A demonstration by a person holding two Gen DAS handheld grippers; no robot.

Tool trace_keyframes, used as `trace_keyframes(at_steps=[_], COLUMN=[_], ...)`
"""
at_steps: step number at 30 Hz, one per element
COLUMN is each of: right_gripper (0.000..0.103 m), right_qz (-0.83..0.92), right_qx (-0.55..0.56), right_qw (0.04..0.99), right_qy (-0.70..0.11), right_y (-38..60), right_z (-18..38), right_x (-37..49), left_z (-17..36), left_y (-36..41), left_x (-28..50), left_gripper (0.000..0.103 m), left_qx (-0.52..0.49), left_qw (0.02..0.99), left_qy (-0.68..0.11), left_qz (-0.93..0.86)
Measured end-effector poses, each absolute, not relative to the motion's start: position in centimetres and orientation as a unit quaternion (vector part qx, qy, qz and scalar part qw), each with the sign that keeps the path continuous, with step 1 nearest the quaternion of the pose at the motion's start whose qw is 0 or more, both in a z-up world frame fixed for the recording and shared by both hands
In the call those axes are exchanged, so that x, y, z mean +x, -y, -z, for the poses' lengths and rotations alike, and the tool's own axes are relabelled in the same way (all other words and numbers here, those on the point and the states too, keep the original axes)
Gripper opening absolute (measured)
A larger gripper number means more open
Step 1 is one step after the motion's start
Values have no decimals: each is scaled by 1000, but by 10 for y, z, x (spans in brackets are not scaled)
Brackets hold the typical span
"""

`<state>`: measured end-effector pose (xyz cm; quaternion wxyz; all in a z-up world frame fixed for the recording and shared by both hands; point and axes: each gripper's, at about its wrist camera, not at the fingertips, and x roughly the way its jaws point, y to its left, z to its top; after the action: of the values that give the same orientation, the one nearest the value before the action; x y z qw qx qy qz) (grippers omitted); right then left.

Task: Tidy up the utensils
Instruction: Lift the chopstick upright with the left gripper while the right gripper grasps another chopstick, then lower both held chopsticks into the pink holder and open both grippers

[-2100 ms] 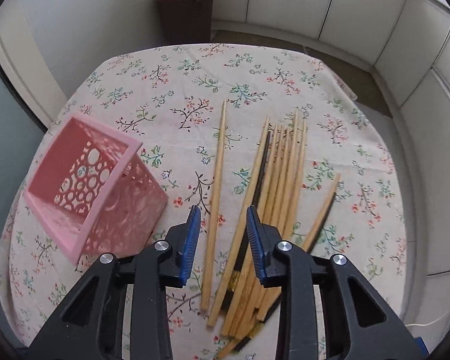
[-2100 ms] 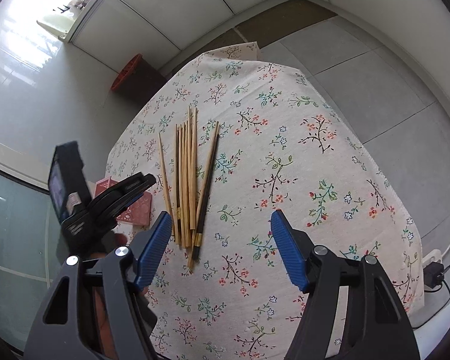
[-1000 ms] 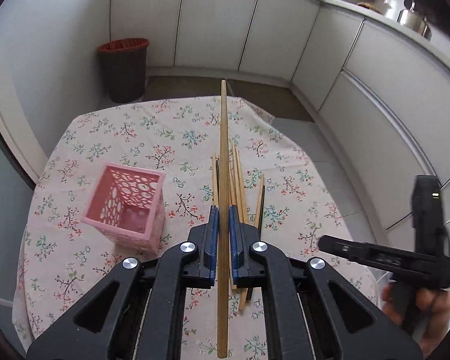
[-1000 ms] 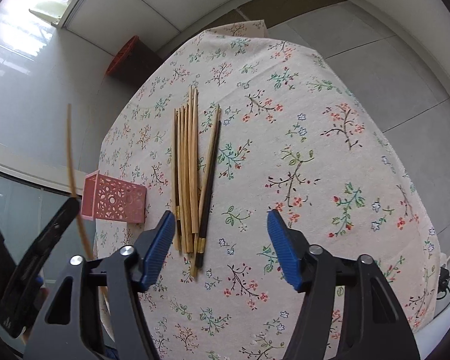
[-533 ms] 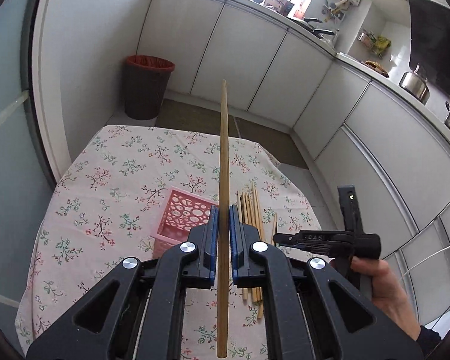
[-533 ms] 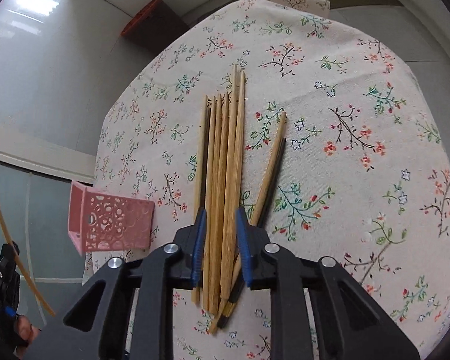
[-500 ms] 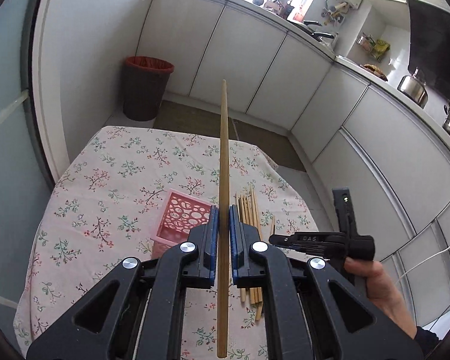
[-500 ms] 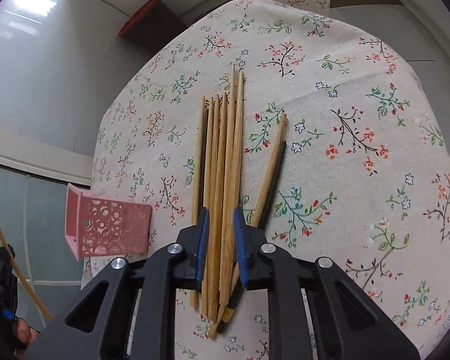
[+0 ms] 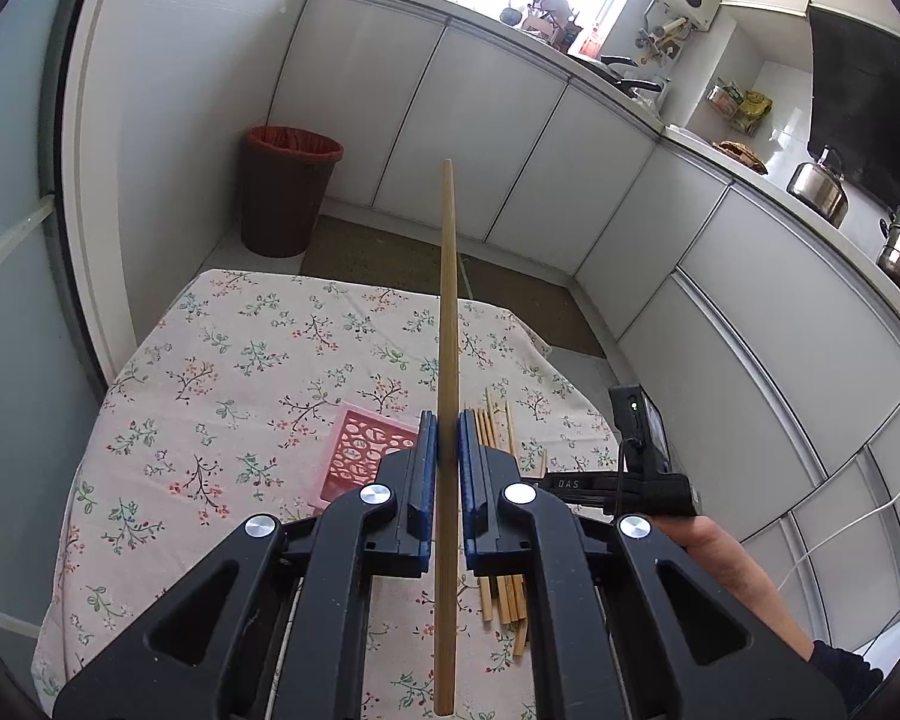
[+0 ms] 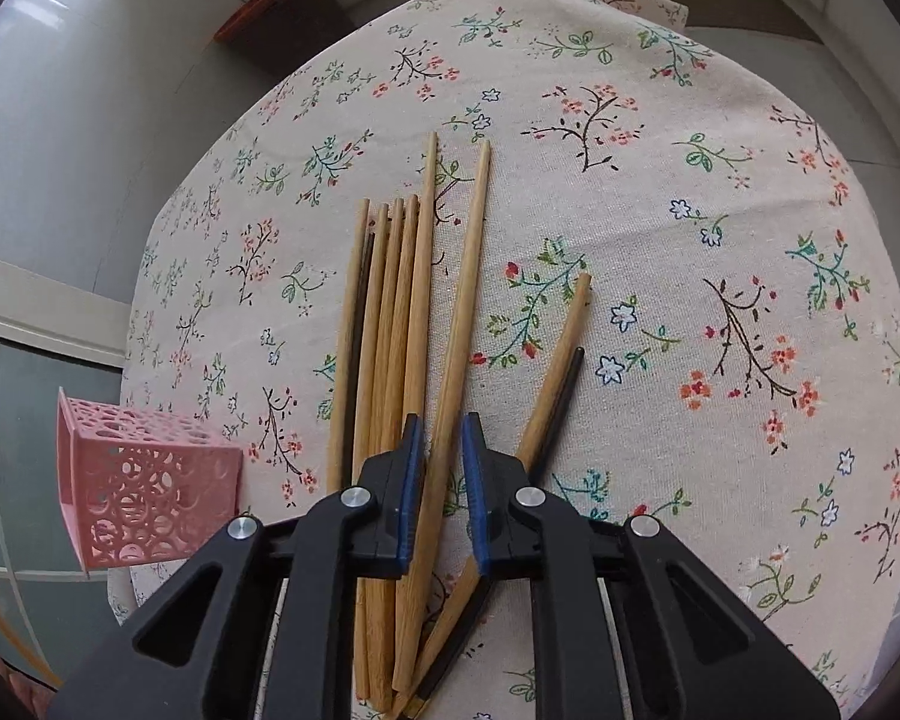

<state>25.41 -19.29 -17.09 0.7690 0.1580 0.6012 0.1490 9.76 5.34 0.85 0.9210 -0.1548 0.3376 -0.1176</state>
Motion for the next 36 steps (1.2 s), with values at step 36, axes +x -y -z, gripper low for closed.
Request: trace_keyframes(at_steps=[36], right_gripper=[8], right_qz=[-268], right_qx=[133], right_qw=[920], right_qy=[-254], right_y=[125], right_z=[14], right_x=[183], left_z=[3], left_y=[-79], left_x=[138], left_gripper=[6], left_qx=[-200], left_qw=[955], left_qy=[-202], left_qz=[90])
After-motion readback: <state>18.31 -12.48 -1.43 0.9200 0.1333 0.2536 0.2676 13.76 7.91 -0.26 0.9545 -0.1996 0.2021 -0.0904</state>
